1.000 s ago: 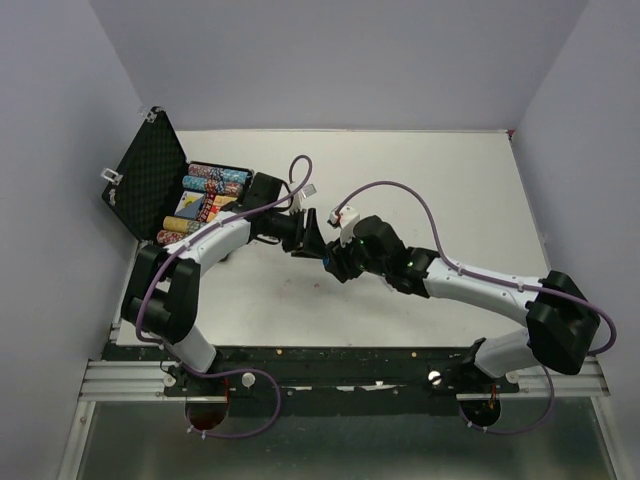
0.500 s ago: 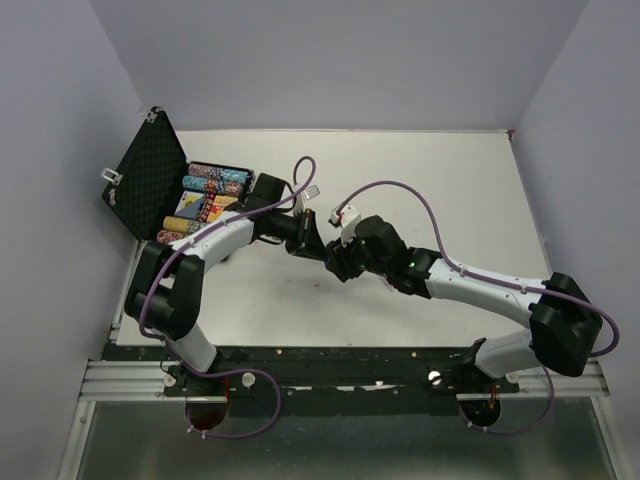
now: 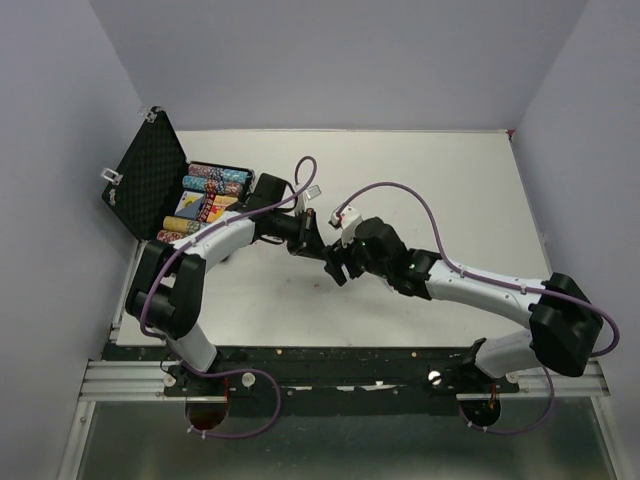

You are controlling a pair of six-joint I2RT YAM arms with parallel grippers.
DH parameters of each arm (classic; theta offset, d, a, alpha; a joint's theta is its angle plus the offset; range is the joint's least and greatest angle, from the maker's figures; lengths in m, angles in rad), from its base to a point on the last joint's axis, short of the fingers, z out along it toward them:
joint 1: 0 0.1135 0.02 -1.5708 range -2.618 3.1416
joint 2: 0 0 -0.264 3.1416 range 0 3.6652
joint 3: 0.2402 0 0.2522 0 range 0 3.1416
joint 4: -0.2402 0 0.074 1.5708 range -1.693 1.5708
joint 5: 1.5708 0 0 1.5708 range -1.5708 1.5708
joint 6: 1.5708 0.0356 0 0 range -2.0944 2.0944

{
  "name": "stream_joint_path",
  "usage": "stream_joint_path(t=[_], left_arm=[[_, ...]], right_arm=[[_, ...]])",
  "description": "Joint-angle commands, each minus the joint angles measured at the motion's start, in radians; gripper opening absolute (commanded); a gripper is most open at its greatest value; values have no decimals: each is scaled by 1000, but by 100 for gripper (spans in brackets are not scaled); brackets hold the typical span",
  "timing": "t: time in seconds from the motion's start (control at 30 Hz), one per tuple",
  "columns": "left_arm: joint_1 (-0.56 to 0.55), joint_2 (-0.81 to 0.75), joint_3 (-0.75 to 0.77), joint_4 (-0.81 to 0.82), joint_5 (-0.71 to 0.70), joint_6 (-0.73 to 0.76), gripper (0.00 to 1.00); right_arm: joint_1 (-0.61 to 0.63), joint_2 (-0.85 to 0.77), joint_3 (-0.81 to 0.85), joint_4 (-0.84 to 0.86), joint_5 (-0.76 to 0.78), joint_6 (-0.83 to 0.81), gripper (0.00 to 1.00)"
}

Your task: Pack up texas hold em set

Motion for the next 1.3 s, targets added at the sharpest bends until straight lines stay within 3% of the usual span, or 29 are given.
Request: stream_joint_path(t=[0.0, 0.07, 0.3, 0.4, 0.57, 0.8, 0.93, 1.27], left_arm=[[-8, -18, 22, -7, 16, 27, 0], [0, -38, 35, -36, -26, 55, 0], [164, -119, 45, -77, -159, 108, 0], [273, -168, 54, -105, -267, 140, 0], [374, -196, 130, -209, -573, 249, 0], [607, -113, 151, -144, -447, 184, 0], [733, -79, 121, -26, -355, 66, 0], [791, 25, 153, 113, -477, -14, 0]], right_arm=[[7, -24, -35, 16, 42, -11, 88], [7, -33, -45, 16, 57, -11, 98], [7, -93, -75, 16, 112, -7, 100], [7, -109, -89, 46, 127, -8, 100], [7, -133, -120, 66, 134, -13, 100], [7, -178, -157, 96, 103, -8, 100], [7, -213, -167, 106, 101, -5, 100], [7, -247, -178, 111, 112, -5, 100]])
